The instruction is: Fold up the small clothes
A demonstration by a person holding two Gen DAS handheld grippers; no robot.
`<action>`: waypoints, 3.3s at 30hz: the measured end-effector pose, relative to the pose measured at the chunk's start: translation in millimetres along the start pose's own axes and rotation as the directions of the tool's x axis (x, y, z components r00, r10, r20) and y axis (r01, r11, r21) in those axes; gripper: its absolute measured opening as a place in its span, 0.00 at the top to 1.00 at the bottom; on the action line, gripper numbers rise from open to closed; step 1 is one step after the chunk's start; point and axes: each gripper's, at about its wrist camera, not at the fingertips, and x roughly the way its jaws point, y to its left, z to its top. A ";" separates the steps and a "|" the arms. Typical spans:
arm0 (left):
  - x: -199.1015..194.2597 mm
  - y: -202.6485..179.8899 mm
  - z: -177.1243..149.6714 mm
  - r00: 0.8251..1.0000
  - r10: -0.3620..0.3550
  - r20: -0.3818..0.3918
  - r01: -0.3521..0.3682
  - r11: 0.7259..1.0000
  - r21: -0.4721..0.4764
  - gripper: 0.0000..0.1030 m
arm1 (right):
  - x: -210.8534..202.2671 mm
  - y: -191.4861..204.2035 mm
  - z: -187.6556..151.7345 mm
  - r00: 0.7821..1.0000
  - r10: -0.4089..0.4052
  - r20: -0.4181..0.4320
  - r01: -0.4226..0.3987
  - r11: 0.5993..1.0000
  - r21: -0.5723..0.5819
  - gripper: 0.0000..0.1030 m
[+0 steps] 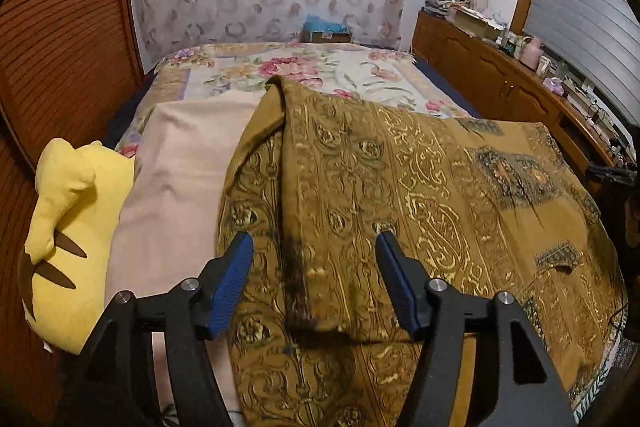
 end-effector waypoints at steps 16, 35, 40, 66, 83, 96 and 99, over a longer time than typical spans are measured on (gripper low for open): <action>9.9 4.0 -21.5 0.999 0.007 -0.037 -0.008 1.000 -0.015 0.41 | 13.3 -16.5 -19.7 0.998 -0.039 -0.038 0.041 0.998 0.052 0.54; 12.7 2.3 -18.8 0.999 -0.033 -0.040 0.032 0.999 -0.021 0.94 | 5.1 -8.9 -21.4 0.997 0.074 0.025 -0.074 0.997 -0.006 0.96; -4.6 -4.4 -15.4 0.999 -0.039 0.015 0.039 0.999 -0.023 0.95 | -12.0 -8.3 -18.1 0.992 0.082 0.093 -0.081 0.997 -0.012 0.97; -109.4 -25.9 -65.0 0.981 -0.037 0.192 0.041 0.999 -0.014 0.95 | -100.5 3.7 -82.0 0.972 0.068 0.224 -0.054 0.996 -0.067 0.97; -145.7 -30.0 -114.3 0.982 -0.034 0.187 0.042 0.998 -0.040 0.95 | -152.5 12.4 -123.9 0.980 0.064 0.191 -0.046 0.994 -0.098 0.97; -120.9 -38.0 -138.1 0.995 -0.013 0.095 0.014 1.000 -0.004 0.51 | -140.2 23.9 -125.8 0.992 -0.023 0.121 0.040 0.990 -0.137 0.59; -120.4 -38.8 -137.8 0.995 -0.017 0.097 0.019 1.000 -0.014 0.30 | -146.9 32.4 -118.7 0.985 -0.057 0.163 0.084 0.983 -0.161 0.41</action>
